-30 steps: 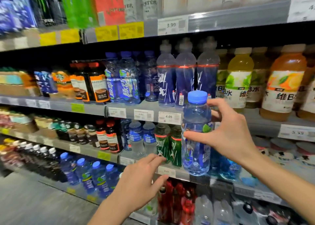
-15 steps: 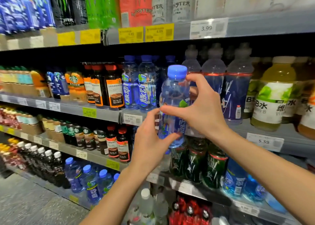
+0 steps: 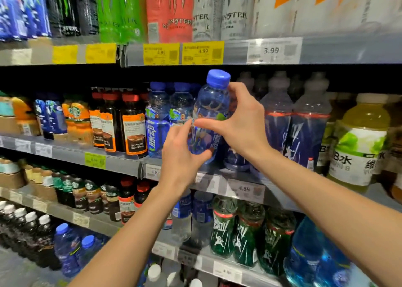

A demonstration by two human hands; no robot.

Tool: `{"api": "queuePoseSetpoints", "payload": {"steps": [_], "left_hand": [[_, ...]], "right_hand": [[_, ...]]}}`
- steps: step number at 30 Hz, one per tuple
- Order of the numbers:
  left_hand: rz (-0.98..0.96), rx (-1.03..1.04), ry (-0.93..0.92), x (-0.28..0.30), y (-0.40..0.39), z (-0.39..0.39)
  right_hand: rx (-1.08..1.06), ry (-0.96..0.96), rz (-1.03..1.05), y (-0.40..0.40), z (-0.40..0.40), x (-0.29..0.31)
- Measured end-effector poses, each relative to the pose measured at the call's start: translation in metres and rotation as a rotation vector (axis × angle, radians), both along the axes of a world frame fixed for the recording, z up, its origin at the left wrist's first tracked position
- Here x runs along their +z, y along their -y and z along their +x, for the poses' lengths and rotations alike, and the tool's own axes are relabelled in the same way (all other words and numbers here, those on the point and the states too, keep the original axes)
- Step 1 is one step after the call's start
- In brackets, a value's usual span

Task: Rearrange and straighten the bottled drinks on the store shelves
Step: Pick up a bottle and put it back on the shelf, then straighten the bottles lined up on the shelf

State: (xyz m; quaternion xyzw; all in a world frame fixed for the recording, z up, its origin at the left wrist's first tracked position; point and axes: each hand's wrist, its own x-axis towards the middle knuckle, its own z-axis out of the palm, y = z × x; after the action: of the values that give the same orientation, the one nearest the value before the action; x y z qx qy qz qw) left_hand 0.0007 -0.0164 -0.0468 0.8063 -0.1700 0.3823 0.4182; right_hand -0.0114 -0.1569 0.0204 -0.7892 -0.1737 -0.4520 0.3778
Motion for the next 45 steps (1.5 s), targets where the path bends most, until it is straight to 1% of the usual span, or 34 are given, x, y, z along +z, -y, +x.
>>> {"api": "queuePoseSetpoints", "payload": {"steps": [4, 7, 12, 14, 17, 19, 23, 25, 28, 33, 37, 40, 45], "left_hand": [[0.019, 0.031, -0.057, 0.003, 0.004, 0.007], [0.004, 0.036, -0.091, -0.001, 0.008, 0.009], [0.120, 0.140, -0.067, -0.004, 0.007, 0.013], [0.214, 0.167, -0.050, -0.006, 0.004, 0.006], [0.504, 0.216, -0.057, -0.011, -0.010, -0.011], [0.647, 0.248, -0.079, -0.014, -0.020, -0.023], [0.791, 0.202, -0.166, -0.016, -0.028, -0.040], [0.843, 0.183, -0.162, -0.014, -0.027, -0.047], [0.879, 0.153, -0.126, -0.007, -0.014, -0.059], [0.927, 0.081, -0.057, 0.004, 0.031, -0.081], [0.918, 0.001, 0.011, 0.005, 0.078, -0.099], [0.929, -0.076, 0.084, 0.002, 0.121, -0.115], [0.948, -0.231, 0.132, -0.006, 0.195, -0.134]], "right_hand": [[-0.142, -0.033, -0.156, -0.005, 0.008, 0.003], [-0.250, -0.090, -0.235, -0.007, 0.011, 0.002], [-0.381, -0.144, -0.427, -0.008, 0.019, 0.009], [-0.417, -0.155, -0.485, -0.010, 0.018, 0.011], [-0.417, -0.196, -0.521, -0.012, 0.016, 0.011], [-0.395, -0.231, -0.525, -0.011, 0.013, 0.010], [-0.282, -0.262, -0.487, 0.000, -0.006, 0.001], [-0.228, -0.271, -0.476, 0.010, -0.022, -0.005], [-0.218, -0.334, -0.483, 0.035, -0.049, -0.018], [-0.311, -0.460, -0.562, 0.096, -0.095, -0.040], [-0.390, -0.545, -0.612, 0.155, -0.135, -0.049], [-0.457, -0.584, -0.611, 0.204, -0.165, -0.052], [-0.589, -0.657, -0.578, 0.286, -0.213, -0.058]]}}
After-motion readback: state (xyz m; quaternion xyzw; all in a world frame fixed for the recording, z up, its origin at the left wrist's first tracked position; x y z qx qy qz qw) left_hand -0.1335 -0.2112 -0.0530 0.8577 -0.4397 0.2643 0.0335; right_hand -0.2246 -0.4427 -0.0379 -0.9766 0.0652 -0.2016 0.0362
